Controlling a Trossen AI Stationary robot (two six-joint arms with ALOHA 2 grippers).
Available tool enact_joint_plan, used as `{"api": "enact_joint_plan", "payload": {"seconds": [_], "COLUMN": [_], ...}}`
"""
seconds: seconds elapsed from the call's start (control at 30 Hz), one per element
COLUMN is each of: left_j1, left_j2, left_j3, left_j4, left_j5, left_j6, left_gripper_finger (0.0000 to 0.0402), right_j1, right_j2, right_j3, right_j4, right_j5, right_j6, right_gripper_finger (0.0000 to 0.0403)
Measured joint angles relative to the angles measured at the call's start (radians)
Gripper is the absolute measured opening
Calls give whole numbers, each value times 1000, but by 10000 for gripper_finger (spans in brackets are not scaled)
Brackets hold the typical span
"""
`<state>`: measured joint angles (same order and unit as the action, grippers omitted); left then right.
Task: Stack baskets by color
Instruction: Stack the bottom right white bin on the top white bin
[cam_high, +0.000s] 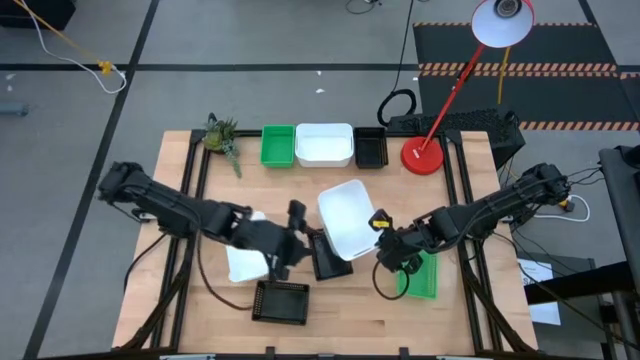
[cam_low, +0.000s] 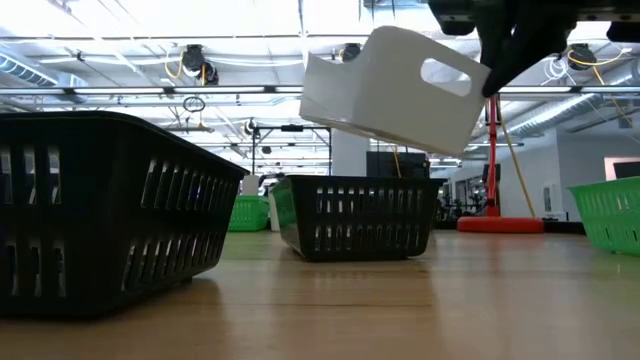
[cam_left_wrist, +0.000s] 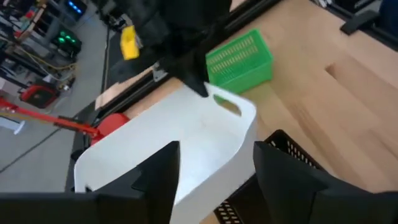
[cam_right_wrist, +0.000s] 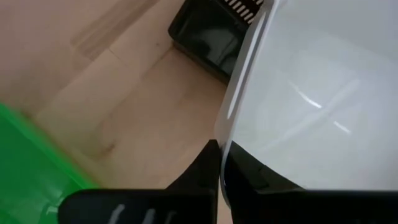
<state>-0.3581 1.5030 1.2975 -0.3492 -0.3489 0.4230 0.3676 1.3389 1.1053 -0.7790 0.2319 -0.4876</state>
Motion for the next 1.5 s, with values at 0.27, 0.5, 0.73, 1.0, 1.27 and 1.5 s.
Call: {"api": "enact_joint_plan", "payload": {"seconds": [0.27, 0.5, 0.73, 1.0, 1.27, 1.5], "left_j1": [-10, 7, 48, 70, 62, 54], "left_j2": [234, 317, 336, 360, 394, 393], "left_j3": [237, 313, 313, 313, 313, 312], "left_j4": [-203, -327, -338, -352, -356, -380], "left_j5": [-47, -45, -24, 52, 26, 46], "left_j6": [64, 79, 110, 197, 294, 328], "left_gripper_finger": [275, 272, 238, 172, 115, 21], "right_j1": [18, 33, 33, 31, 32, 31], "right_j2": [0, 0, 0, 0, 0, 0], "right_j3": [0, 0, 0, -1, -1, -1], "right_j4": [-17, -29, -32, -30, -27, -27], "right_j5": [-80, -79, -79, -78, -73, -68], "right_j6": [-58, -86, -135, -165, -164, -176], "right_gripper_finger": [2, 2, 2, 2, 3, 4]}}
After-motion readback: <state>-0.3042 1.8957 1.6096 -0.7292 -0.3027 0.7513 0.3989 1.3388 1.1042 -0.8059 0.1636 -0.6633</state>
